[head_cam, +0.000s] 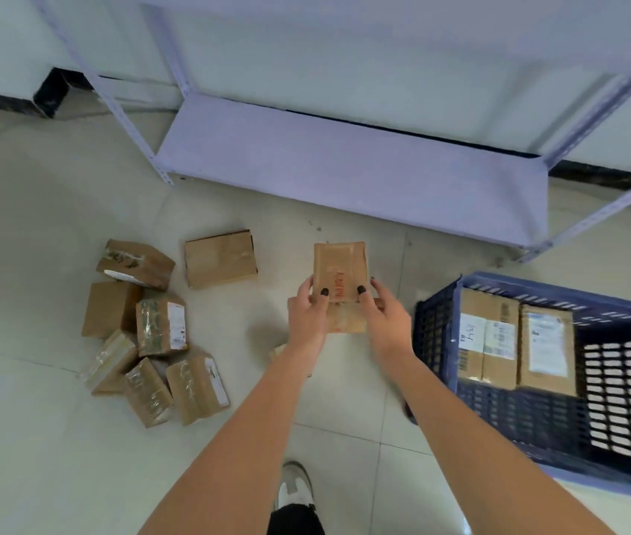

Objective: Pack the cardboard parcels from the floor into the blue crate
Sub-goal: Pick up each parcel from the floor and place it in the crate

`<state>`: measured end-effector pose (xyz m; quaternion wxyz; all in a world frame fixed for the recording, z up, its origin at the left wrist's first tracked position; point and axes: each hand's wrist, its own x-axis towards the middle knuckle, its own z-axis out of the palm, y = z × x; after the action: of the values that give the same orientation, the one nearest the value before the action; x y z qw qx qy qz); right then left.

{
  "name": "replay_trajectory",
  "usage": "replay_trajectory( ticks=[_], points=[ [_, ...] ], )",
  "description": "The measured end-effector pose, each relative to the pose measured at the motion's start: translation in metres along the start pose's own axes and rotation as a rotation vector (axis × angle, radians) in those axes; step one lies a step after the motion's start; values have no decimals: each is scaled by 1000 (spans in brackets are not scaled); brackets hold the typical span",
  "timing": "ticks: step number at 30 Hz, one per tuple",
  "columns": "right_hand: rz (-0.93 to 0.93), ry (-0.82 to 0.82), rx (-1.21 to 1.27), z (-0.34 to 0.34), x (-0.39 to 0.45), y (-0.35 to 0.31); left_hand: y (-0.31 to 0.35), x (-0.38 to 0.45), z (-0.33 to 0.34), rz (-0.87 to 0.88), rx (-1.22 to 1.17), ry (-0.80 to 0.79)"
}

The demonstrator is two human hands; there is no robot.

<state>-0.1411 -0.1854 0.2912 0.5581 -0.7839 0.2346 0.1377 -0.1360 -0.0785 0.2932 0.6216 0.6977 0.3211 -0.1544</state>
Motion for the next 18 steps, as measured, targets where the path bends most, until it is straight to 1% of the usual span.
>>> replay_trajectory(
  ticks=[2, 5, 8, 9, 11, 13, 14, 18],
  points=[
    [-5, -19, 2, -33, -2, 9, -1, -16, 28, 49, 0, -51],
    [-6, -17, 101, -89, -9, 24, -1, -43, 73, 98, -46, -138],
    [29, -3, 176, -151, -17, 42, -1, -76, 127, 145, -96, -206],
    [61, -2, 230, -172, -19, 49, -2, -88, 147, 160, -97, -230],
    [166, 28, 430, -212, -23, 63, -5, -111, 187, 181, -68, -270],
    [267, 60, 620, -252, -26, 79, -11, -134, 226, 217, -20, -281],
    [304, 67, 674, -272, -26, 87, -13, -144, 244, 244, 1, -273],
    [414, 65, 764, -344, -19, 119, -20, -171, 313, 370, 50, -208]
  ],
)
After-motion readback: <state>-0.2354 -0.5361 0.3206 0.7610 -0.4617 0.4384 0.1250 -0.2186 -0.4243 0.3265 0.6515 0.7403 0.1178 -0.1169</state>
